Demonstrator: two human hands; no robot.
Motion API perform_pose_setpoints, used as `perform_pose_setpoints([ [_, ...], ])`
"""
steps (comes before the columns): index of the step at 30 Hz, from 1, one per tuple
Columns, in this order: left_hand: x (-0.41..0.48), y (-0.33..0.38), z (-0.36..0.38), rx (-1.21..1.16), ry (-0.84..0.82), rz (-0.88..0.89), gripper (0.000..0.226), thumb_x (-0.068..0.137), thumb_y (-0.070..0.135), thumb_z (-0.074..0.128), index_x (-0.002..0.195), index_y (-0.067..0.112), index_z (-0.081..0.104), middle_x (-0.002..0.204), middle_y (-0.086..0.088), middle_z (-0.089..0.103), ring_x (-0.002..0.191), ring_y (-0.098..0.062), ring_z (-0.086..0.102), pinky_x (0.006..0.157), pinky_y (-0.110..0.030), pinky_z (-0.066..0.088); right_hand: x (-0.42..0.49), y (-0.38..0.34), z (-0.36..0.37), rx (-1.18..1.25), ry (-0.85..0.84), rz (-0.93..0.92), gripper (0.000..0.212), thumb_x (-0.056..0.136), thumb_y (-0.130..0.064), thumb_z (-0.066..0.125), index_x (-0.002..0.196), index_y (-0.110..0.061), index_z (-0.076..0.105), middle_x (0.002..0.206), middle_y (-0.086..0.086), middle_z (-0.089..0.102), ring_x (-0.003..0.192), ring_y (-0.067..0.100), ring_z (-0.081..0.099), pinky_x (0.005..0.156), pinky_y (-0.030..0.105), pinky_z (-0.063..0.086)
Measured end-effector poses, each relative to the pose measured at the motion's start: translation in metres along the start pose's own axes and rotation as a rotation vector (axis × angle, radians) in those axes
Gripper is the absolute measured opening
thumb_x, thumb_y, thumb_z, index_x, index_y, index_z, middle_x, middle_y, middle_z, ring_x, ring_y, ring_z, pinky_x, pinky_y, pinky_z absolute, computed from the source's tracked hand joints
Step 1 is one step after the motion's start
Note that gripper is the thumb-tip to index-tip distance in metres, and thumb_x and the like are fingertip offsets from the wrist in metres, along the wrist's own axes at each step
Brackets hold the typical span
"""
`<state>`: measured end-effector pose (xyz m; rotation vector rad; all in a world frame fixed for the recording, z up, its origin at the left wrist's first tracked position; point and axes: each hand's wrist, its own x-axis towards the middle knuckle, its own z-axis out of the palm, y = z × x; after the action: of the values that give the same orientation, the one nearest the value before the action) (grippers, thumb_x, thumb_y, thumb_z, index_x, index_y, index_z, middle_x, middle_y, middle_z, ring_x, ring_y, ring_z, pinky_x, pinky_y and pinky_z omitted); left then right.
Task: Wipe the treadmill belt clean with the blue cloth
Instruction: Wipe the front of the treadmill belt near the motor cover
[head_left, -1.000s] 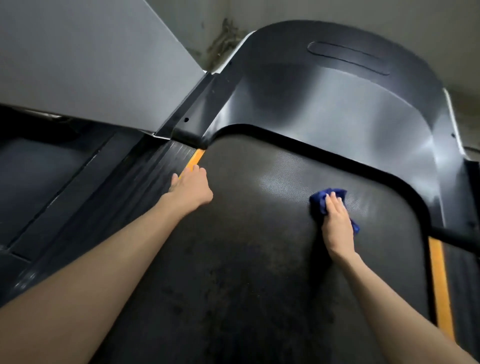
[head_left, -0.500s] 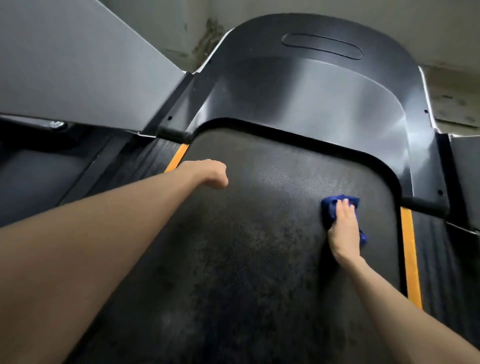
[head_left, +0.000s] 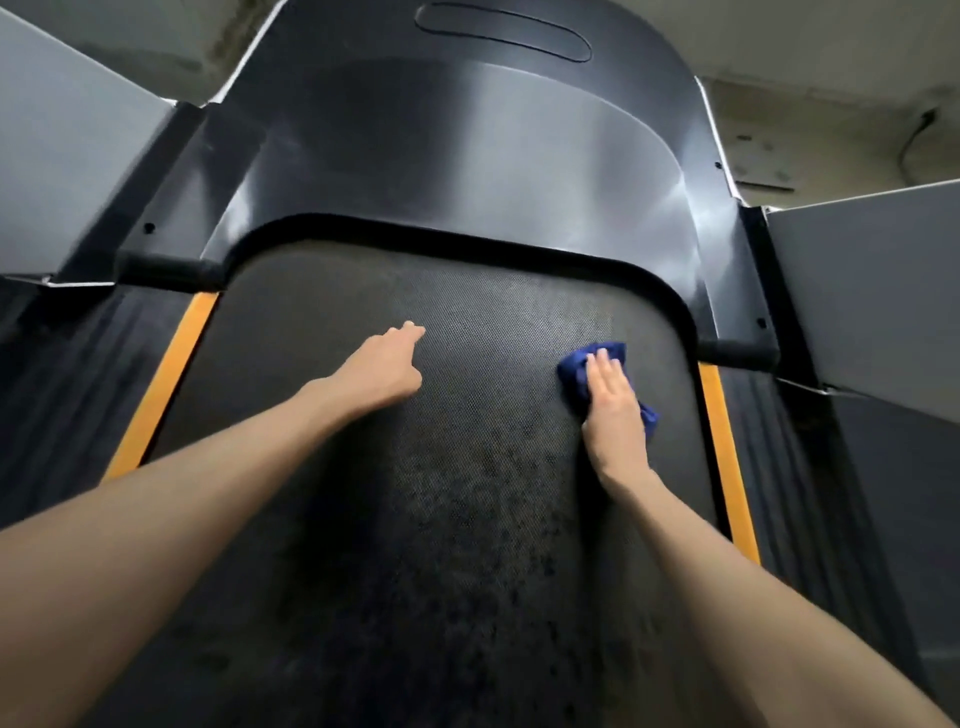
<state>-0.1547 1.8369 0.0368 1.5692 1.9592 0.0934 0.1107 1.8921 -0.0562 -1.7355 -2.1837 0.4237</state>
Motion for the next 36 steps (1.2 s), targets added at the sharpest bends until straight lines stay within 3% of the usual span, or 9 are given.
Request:
perform_pose_setpoints([
  [3,0.008,0.008,-0.002,-0.037,0.044,0.05,0.072,0.082,-0.009,0.037,0.149,0.011,0.019,0.157,-0.007,0.012,0.145,-0.021,0.011,0.116,-0.029,0.011,-0.007,-0.041,0.012,0.046,0.044,0.143,0.061,0.076,0.01,0.043,0.137,0.005,0.042,0.146,0.022,0.036,0.138,0.035,0.031,0.113,0.043,0.023],
  [9,0.022,0.014,-0.007,-0.035,0.101,0.071,0.074,0.08,-0.009,0.038,0.149,0.012,0.02,0.157,-0.009,0.013,0.144,-0.023,0.013,0.116,-0.033,0.014,-0.046,-0.032,0.011,-0.014,-0.306,-0.599,0.052,0.08,-0.007,0.038,0.129,-0.002,0.054,0.137,0.016,0.051,0.129,0.026,0.041,0.108,0.029,0.021],
  [13,0.026,0.019,0.004,-0.041,0.12,0.09,0.076,0.078,-0.009,0.038,0.148,0.013,0.021,0.157,-0.005,0.015,0.144,-0.021,0.015,0.117,-0.036,0.016,-0.004,0.007,-0.021,0.044,-0.011,0.086,0.058,0.074,0.01,0.042,0.131,0.004,0.05,0.141,0.021,0.044,0.134,0.037,0.037,0.112,0.031,0.021],
  [16,0.026,0.037,0.026,-0.089,0.158,0.194,0.074,0.077,-0.01,0.038,0.146,0.011,0.026,0.155,-0.006,0.021,0.143,-0.02,0.018,0.117,-0.035,0.018,0.002,-0.024,-0.014,0.075,-0.022,0.313,0.054,0.087,0.003,0.045,0.141,0.0,0.037,0.154,0.016,0.022,0.144,0.028,0.016,0.115,0.037,0.013],
  [21,0.026,0.085,0.061,0.075,0.215,0.476,0.06,0.082,-0.002,0.038,0.141,0.006,0.036,0.152,-0.009,0.028,0.14,-0.021,0.027,0.114,-0.027,0.018,0.012,-0.028,-0.043,0.096,-0.235,0.169,0.044,0.104,-0.02,0.027,0.146,-0.008,0.032,0.157,0.012,0.013,0.144,0.022,0.016,0.108,0.026,0.013],
  [24,0.039,0.122,0.09,0.15,0.265,0.606,0.053,0.08,0.015,0.029,0.123,0.001,0.057,0.133,-0.017,0.053,0.12,-0.03,0.055,0.1,-0.038,0.043,0.014,-0.012,-0.077,0.222,-0.059,0.252,0.039,0.103,-0.015,0.029,0.129,0.001,0.054,0.143,0.014,0.045,0.134,0.022,0.038,0.103,0.021,0.021],
  [26,0.044,0.15,0.108,0.22,0.149,0.541,0.057,0.088,0.029,0.023,0.13,0.001,0.049,0.139,-0.018,0.047,0.126,-0.033,0.047,0.105,-0.042,0.035,0.018,0.006,-0.096,0.208,0.069,0.322,0.037,0.102,-0.012,0.031,0.117,-0.001,0.062,0.131,0.014,0.056,0.125,0.025,0.047,0.097,0.022,0.026],
  [29,0.043,0.175,0.139,0.312,0.081,0.364,0.061,0.096,0.039,0.033,0.143,0.0,0.029,0.152,-0.019,0.023,0.139,-0.038,0.022,0.114,-0.05,0.013,0.023,0.036,-0.113,0.1,0.108,0.348,0.036,0.1,-0.012,0.035,0.126,0.0,0.056,0.141,0.014,0.046,0.133,0.023,0.038,0.105,0.023,0.021],
  [36,0.083,0.136,0.136,0.491,0.251,0.45,0.049,0.086,0.033,0.035,0.126,0.016,0.058,0.137,-0.004,0.052,0.124,-0.034,0.049,0.098,-0.056,0.037,0.024,0.084,-0.11,-0.06,-0.027,0.35,0.053,0.096,-0.011,0.042,0.147,-0.005,0.028,0.157,0.007,0.018,0.143,0.018,0.019,0.113,0.024,0.013],
])
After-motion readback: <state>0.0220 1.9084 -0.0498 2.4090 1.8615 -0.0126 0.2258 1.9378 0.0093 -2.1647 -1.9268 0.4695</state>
